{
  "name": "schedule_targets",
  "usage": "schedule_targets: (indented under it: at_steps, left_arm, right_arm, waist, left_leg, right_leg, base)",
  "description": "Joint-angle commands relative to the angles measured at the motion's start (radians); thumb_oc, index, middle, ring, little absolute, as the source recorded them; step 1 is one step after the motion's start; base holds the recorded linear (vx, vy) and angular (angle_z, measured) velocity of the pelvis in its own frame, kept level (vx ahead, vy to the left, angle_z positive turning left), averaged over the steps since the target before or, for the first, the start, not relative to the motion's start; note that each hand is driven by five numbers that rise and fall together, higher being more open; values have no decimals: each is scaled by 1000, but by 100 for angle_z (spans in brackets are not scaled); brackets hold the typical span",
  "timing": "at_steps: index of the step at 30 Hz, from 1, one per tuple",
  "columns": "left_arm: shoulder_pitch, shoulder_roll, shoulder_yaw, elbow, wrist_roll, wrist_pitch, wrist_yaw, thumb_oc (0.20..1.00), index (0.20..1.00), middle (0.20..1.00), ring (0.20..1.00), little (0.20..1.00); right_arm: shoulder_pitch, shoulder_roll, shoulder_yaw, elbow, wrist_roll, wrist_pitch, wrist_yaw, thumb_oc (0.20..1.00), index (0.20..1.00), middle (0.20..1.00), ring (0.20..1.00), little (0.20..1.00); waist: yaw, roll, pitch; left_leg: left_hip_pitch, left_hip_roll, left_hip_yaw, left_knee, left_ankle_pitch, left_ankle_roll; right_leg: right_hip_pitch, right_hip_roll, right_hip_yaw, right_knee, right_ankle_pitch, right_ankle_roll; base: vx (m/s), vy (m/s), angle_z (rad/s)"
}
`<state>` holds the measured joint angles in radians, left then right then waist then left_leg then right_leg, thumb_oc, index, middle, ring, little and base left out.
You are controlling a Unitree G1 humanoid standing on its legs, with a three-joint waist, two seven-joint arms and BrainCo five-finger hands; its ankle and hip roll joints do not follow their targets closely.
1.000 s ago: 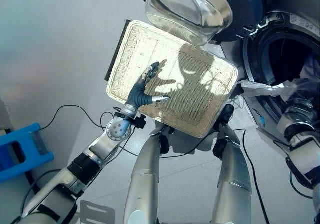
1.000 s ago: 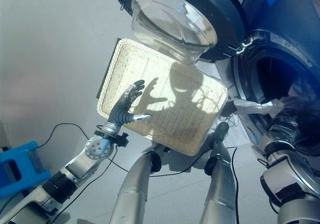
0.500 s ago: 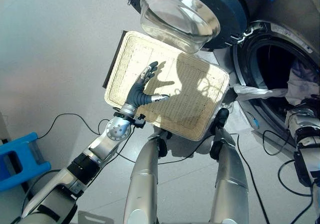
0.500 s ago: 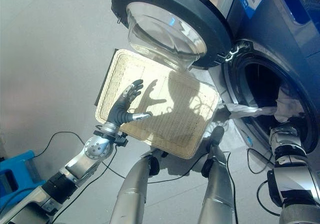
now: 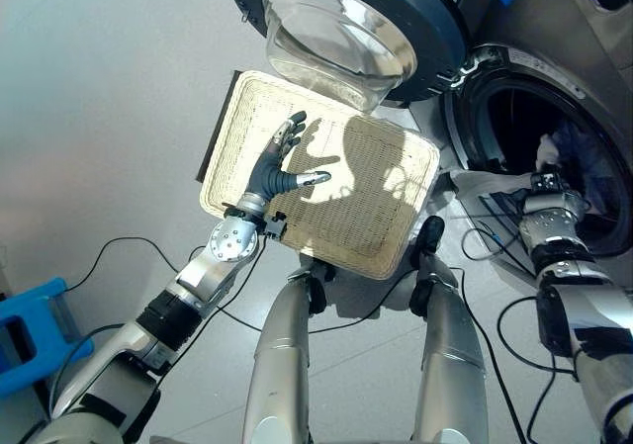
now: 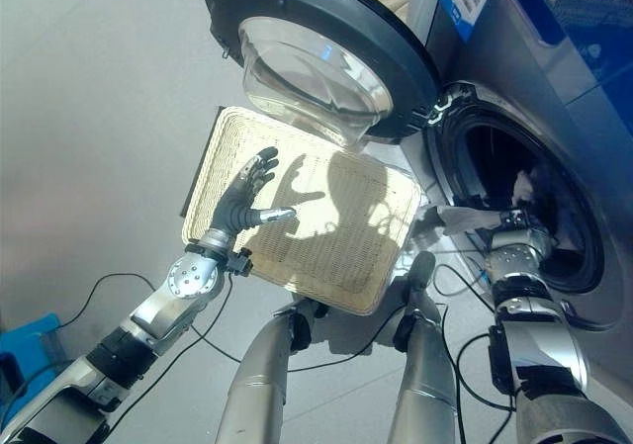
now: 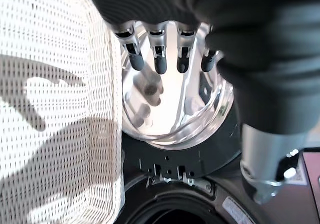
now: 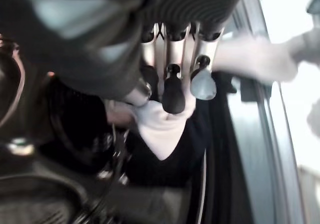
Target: Put the clothes into the washing machine.
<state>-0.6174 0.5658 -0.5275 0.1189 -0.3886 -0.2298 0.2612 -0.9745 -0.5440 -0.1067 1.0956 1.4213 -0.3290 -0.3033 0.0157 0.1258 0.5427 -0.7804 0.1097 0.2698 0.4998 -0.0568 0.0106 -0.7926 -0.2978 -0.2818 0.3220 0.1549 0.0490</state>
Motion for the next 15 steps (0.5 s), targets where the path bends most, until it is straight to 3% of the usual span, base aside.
schedule_targets:
  at_steps: [1,4,15]
  left_arm:
    - [-23,-32,21,-1,-39,-20,10,1000,1000,1000,1000,1000]
    - [-30,-35,20,6,-36,-22,13,1000,1000,1000,1000,1000]
    - [-35,-37,41,-34,-51,-52,33,1000,1000,1000,1000,1000]
  right_arm:
    - [-28,-38,29,-61,74,-80,24,200,200,200,200,200]
    - [-51,-36,36,-55,96,-94,27,200,200,200,200,200]
    - [-122,-71,11,-12,230,-287,39,200,200,200,200,200]
  waist:
    - [28,23,-23]
    - [31,26,-23]
    - [49,65,-23]
  left_leg:
    - [57,-56,-4,-110,-27,-64]
    - [55,-57,-5,-114,-24,-63]
    - [7,-65,-6,-106,-16,-69]
  right_leg:
    - [-4,24,-45,166,-166,77]
    - [-7,26,-47,167,-167,76]
    - [-55,9,-52,196,-179,71]
  base:
    - [0,0,0]
    - [3,-12,-1]
    - [7,-17,0]
